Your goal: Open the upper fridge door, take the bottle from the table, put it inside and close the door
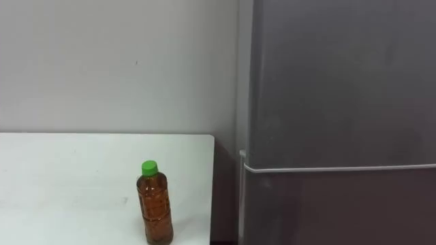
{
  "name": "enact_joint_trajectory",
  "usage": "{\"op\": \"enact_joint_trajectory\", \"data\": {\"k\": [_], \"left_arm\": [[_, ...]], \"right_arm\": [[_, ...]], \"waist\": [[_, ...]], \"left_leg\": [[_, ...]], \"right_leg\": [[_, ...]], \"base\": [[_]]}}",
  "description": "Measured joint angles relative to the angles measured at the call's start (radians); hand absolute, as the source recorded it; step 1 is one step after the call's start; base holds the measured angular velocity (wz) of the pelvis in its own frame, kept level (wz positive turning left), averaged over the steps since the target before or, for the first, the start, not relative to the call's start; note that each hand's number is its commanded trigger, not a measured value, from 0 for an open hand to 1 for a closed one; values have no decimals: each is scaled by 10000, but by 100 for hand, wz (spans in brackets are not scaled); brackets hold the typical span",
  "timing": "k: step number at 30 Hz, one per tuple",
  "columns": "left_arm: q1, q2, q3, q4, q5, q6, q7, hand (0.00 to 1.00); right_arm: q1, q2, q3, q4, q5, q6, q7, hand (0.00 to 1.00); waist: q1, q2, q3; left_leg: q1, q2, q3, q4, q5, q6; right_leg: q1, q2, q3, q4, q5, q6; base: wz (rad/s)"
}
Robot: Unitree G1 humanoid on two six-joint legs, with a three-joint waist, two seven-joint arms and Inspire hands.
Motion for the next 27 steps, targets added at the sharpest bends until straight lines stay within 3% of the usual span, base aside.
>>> {"op": "enact_joint_trajectory", "data": {"k": [17,23,27], "left_arm": [[119,-30,22,191,-151,-69,327,0],[141,-75,474,298,-1530,-46,681,0],[118,-95,1622,-259,-3103,-86,1223,0]], "right_arm": [[-13,34,-159,205,33,-164,1,0],[3,55,-343,202,96,-84,-156,0],[10,33,-598,207,44,-87,-247,0]], "waist": [[11,30,2],[29,126,0],[58,298,1]], "left_leg": [[26,-1,-13,-36,1,0],[95,4,15,-57,1,0],[130,0,0,-70,3,-3]], "right_leg": [[27,-1,-17,-5,13,-2],[33,1,-1,-6,13,-2],[32,-3,-7,0,13,-2]], "base": [[0],[0],[0]]}}
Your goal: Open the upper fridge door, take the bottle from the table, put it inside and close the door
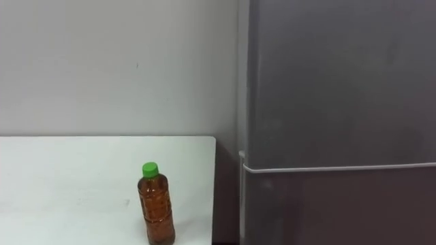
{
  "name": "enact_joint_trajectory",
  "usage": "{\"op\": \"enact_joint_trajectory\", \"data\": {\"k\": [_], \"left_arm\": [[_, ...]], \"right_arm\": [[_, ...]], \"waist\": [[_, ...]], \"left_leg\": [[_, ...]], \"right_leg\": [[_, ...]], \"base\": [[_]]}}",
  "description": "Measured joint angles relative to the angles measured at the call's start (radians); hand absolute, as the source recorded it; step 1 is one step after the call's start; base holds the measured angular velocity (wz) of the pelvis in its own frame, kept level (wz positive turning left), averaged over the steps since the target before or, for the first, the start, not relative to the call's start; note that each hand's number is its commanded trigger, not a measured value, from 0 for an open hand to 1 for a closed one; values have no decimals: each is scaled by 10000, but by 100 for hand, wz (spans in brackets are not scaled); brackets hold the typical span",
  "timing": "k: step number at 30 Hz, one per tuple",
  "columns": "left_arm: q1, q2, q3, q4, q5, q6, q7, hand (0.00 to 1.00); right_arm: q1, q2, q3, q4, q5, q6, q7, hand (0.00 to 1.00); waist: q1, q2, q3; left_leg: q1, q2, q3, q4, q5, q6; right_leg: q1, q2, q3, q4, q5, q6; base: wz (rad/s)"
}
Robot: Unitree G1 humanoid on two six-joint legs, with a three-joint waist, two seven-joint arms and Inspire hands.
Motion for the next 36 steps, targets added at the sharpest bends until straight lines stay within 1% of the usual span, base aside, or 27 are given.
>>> {"op": "enact_joint_trajectory", "data": {"k": [1,2,4,5,7,8,10,11,13,14,15,16,17,18,19,20,21,22,23,25,26,28,29,30,32,34,36], "left_arm": [[6,17,308,-369,-582,-52,167,0],[1,30,398,-499,-856,-153,260,0],[-5,77,587,-1184,-1558,-432,567,0],[-10,80,638,-1392,-1650,-457,651,0],[-6,86,686,-2224,-2210,-720,989,0],[-22,88,703,-2409,-2346,-785,1050,0],[-46,88,742,-3364,-2860,-942,1355,0],[-48,88,742,-3615,-2973,-1035,1429,0],[-60,89,750,-4728,-3357,-1257,1765,0],[-70,94,769,-5053,-3361,-1279,1849,0],[-71,98,840,-5786,-3351,-1286,2064,0],[-87,116,938,-6453,-3332,-1384,2270,0],[-116,118,1001,-6738,-3331,-1459,2368,0],[-231,126,1169,-7370,-3288,-1495,2596,0],[-363,161,1315,-7938,-3273,-1596,2797,0],[-396,172,1400,-8212,-3275,-1657,2877,0],[-424,195,1541,-8778,-3275,-1743,2965,0],[-465,270,1565,-9381,-3272,-1751,3113,0],[-485,290,1589,-9660,-3270,-1754,3162,0],[-557,289,1670,-10931,-2987,-1757,3278,0],[-590,287,1689,-11238,-2899,-1754,3278,0],[-829,288,1777,-12359,-2565,-1756,3213,0],[-857,287,1782,-12647,-2500,-1755,3209,0],[-913,290,1781,-13199,-2312,-1758,3152,0],[-1193,348,1764,-13640,-1976,-1748,3028,0],[-1760,357,1667,-14045,-1041,-1747,3001,0],[-2086,359,1535,-14403,-755,-1744,2842,0]], "right_arm": [[7,-24,-157,-52,-79,-1,13,0],[7,-41,-207,-52,-106,-5,19,0],[54,-102,-505,-51,-223,2,14,0],[69,-111,-609,-51,-313,1,8,0],[86,-127,-842,-41,-529,-13,-19,0],[86,-128,-866,-42,-566,-19,-15,0],[93,-129,-934,-64,-701,-109,-23,0],[103,-129,-924,-80,-698,-122,-37,0],[271,-128,-933,-259,-604,-168,-87,0],[335,-123,-940,-328,-612,-188,-87,0],[467,-120,-958,-475,-634,-216,-83,0],[508,-121,-1019,-545,-668,-220,-86,0],[514,-119,-1054,-558,-679,-221,-86,0],[549,-104,-1136,-560,-765,-223,-82,0],[581,-99,-1159,-562,-838,-225,-84,0],[595,-97,-1160,-582,-855,-225,-86,0],[666,-81,-1164,-781,-951,-229,-88,0],[795,-52,-1205,-939,-1048,-270,-88,0],[790,-34,-1233,-935,-1048,-302,-93,0],[787,3,-1260,-934,-1062,-320,-161,0],[768,11,-1261,-923,-1086,-318,-177,0],[751,30,-1318,-919,-1282,-318,-190,0],[742,41,-1327,-918,-1281,-318,-190,0],[694,61,-1328,-896,-1269,-319,-198,0],[659,63,-1334,-790,-1284,-312,-243,0],[587,68,-1325,-807,-1355,-313,-289,0],[550,66,-1325,-823,-1506,-311,-285,0]], "waist": [[-5,51,5],[-4,73,9],[-10,164,15],[-16,179,15],[-22,198,9],[-22,201,8],[-4,217,6],[8,222,6],[97,231,1],[130,242,-6],[211,220,2],[243,227,-3],[233,216,-2],[243,229,-8],[264,210,2],[272,210,1],[265,218,-2],[255,233,-12],[249,201,3],[277,214,-12],[261,197,-3],[232,190,-8],[214,200,-13],[202,187,-2],[145,188,14],[89,184,17],[-34,201,9]], "left_leg": [[10,0,2,-4,7,-5],[18,-1,7,-7,10,-6],[48,-7,12,-5,15,-7],[59,-7,12,-5,16,-6],[51,-2,11,-4,15,-7],[49,0,11,-4,15,-7],[41,0,3,-9,15,-9],[41,2,5,-10,15,-9],[55,3,7,-17,15,-9],[55,1,3,-18,16,-9],[53,0,2,-22,17,-9],[54,-1,7,-21,17,-9],[63,-1,13,-22,17,-8],[67,1,6,-20,16,-8],[66,-1,6,-22,17,-8],[67,-1,10,-25,17,-8],[71,1,23,-30,17,-8],[73,2,30,-31,17,-8],[73,2,33,-31,17,-8],[72,1,68,-34,14,-6],[69,2,72,-29,13,-5],[72,4,72,-19,13,-5],[74,4,72,-19,13,-5],[73,4,71,-20,13,-5],[56,1,60,-16,14,-5],[23,2,44,-12,15,-7],[16,-1,14,-8,14,-8]], "right_leg": [[6,-3,-14,9,0,0],[11,-3,-14,11,0,0],[89,-5,-19,18,0,0],[81,-5,-17,18,0,0],[16,0,-2,27,1,-2],[10,1,1,30,3,-5],[-15,1,16,78,2,-5],[-20,1,21,84,2,-6],[-27,1,30,95,2,-6],[-19,-1,8,95,2,-6],[-29,-3,-10,95,2,-5],[-34,-4,-14,95,2,-5],[-33,-4,-3,94,2,-5],[-30,1,27,93,2,-5],[-30,0,38,94,2,-5],[-30,0,51,95,2,-5],[-37,2,97,101,2,-5],[-39,3,90,97,2,-5],[-42,2,78,96,2,-5],[-40,8,124,55,4,-5],[-40,10,136,48,4,-5],[-33,21,246,43,9,-6],[-32,22,258,41,9,-6],[-31,23,256,40,9,-6],[-28,22,223,32,10,-7],[-35,22,170,25,12,-8],[-12,26,207,26,12,-8]], "base": [[0],[0],[0],[0],[-2],[0],[0],[0],[0],[0],[0],[0],[0],[0],[0],[0],[0],[0],[0],[-4],[-3],[0],[0],[0],[2],[2],[0]]}}
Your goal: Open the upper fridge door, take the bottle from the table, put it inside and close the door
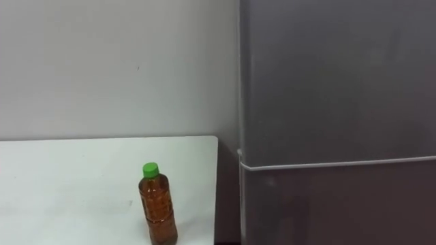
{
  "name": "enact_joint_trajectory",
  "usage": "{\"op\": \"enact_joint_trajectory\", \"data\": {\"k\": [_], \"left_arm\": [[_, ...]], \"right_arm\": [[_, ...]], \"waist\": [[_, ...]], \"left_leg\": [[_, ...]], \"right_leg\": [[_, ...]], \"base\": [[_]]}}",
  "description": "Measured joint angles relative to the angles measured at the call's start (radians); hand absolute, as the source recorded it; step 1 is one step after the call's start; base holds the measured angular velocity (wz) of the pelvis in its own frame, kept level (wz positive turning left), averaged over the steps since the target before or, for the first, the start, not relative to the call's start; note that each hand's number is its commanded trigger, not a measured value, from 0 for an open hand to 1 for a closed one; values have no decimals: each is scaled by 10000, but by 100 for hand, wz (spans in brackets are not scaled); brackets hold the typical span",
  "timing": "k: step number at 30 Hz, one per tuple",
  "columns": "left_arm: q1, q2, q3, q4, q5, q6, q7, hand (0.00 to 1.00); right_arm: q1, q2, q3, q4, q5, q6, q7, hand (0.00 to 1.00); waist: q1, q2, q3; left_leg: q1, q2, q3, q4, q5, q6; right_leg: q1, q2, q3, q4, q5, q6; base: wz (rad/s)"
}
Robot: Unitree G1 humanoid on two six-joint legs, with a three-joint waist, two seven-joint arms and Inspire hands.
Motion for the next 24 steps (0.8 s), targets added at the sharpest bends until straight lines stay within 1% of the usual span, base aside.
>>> {"op": "enact_joint_trajectory", "data": {"k": [2,4,5,6,8,10,11,13,14,15,16,17,18,21,22,24], "left_arm": [[-211,0,-304,-369,-12,2,-270,0],[-507,-5,-913,-654,-53,26,-747,0],[-559,-5,-1017,-698,-55,32,-935,0],[-698,-6,-1224,-711,-71,44,-1284,0],[-1002,-9,-1471,-703,-77,119,-1744,0],[-1281,-15,-1980,-703,-83,152,-2286,0],[-1348,-26,-2134,-706,-84,193,-2461,0],[-1592,-87,-2788,-705,-82,333,-3183,0],[-1658,-94,-2938,-705,-88,361,-3354,0],[-1842,-99,-3240,-706,-92,442,-3656,0],[-2027,-118,-3450,-704,-94,501,-3941,0],[-2110,-117,-3566,-703,-132,518,-4084,0],[-2231,-121,-3753,-704,-219,537,-4358,0],[-2353,-128,-4149,-692,-390,584,-4855,0],[-2409,-139,-4268,-690,-391,677,-4993,0],[-2412,-146,-4394,-690,-630,783,-5250,0]], "right_arm": [[-111,1,39,5,-76,1,7,0],[-163,11,132,72,-68,-4,43,0],[-180,13,129,113,-67,-4,58,0],[-265,25,136,115,-69,-15,82,0],[-409,81,175,145,-116,-14,78,0],[-557,165,205,188,-83,0,71,0],[-577,174,225,191,-78,1,74,0],[-716,176,294,316,-98,0,116,0],[-798,178,301,427,-87,5,137,0],[-928,176,356,580,-75,8,189,0],[-1078,171,458,703,-93,6,245,0],[-1150,170,512,788,-94,4,274,0],[-1232,170,594,856,-88,6,311,0],[-1418,172,649,1064,-78,1,313,0],[-1546,170,663,1241,-77,4,309,0],[-1649,159,725,1335,-77,8,304,0]], "waist": [[-99,16,3],[-211,17,13],[-275,4,11],[-379,-12,10],[-571,-11,51],[-829,-35,54],[-857,-37,53],[-928,-56,69],[-976,-68,74],[-1116,-104,94],[-1180,-103,93],[-1217,-142,114],[-1292,-137,110],[-1524,-86,71],[-1641,-93,67],[-1714,-57,42]], "left_leg": [[-6,-5,1,-9,1,1],[2,-8,4,-23,4,4],[4,-7,4,-26,4,4],[13,-5,7,-29,4,3],[11,-4,7,-40,6,1],[14,0,10,-61,11,-3],[12,4,27,-63,10,-3],[5,8,104,-95,10,-3],[6,8,105,-100,10,-3],[5,7,109,-103,10,-3],[-3,8,110,-103,9,-3],[-3,9,111,-108,9,-2],[-6,9,114,-118,9,-2],[-52,12,115,-133,8,-3],[-53,15,116,-132,11,-6],[-30,20,122,-136,12,-8]], "right_leg": [[19,1,50,3,0,0],[26,-2,76,-3,1,2],[34,-2,70,-6,1,1],[44,-1,72,-4,0,1],[40,-2,49,-8,0,2],[35,0,33,-9,0,2],[27,2,46,-9,0,2],[-25,3,93,-11,1,2],[-30,2,93,-11,1,2],[-26,2,116,-14,1,3],[-27,5,170,-15,1,3],[-31,13,209,-22,1,3],[-40,25,318,-27,1,3],[-91,32,362,-35,2,3],[-88,35,366,-35,2,3],[-80,41,396,-36,2,3]], "base": [[0],[0],[0],[0],[0],[0],[-5],[-9],[-4],[0],[0],[0],[0],[0],[0],[0]]}}
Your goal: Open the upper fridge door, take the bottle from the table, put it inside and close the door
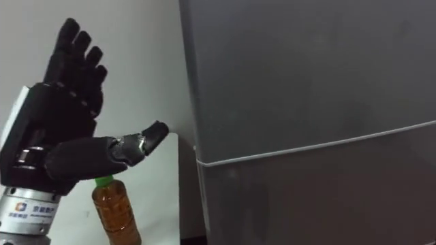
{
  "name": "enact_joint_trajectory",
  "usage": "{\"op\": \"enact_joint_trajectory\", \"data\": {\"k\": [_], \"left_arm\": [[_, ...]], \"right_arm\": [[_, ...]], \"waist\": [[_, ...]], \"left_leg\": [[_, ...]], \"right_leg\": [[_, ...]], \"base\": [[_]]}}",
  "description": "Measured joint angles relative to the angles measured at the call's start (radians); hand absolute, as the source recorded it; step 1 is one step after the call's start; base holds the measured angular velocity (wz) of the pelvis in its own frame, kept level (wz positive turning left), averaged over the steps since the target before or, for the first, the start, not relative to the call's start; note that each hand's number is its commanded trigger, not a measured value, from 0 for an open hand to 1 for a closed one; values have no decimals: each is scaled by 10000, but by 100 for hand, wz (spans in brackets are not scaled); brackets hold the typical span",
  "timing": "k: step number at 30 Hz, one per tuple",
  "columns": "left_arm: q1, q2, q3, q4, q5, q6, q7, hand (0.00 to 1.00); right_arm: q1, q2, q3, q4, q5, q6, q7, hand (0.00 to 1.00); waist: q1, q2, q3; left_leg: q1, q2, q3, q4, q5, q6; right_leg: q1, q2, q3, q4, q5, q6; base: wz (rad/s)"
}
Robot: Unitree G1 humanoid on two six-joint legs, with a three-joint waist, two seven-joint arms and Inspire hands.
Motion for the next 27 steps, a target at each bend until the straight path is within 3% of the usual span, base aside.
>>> {"op": "enact_joint_trajectory", "data": {"k": [4,16,27], "left_arm": [[-111,-100,-152,0,-383,283,-633,0],[-188,-170,-807,-1,-348,413,-2099,0],[-188,-394,-1112,5,-89,419,-2175,0]], "right_arm": [[-26,-13,57,18,3,19,1,0],[-108,-14,350,-66,23,77,-9,0],[-143,-77,868,-59,544,91,33,0]], "waist": [[-51,19,-12],[-226,20,-8],[-206,43,-3]], "left_leg": [[52,9,35,-44,0,0],[-12,20,132,-23,0,0],[-149,19,127,135,-1,1]], "right_leg": [[15,7,105,-5,0,0],[-80,13,209,10,0,-1],[-151,1,162,8,1,-2]], "base": [[0],[-2],[0]]}}
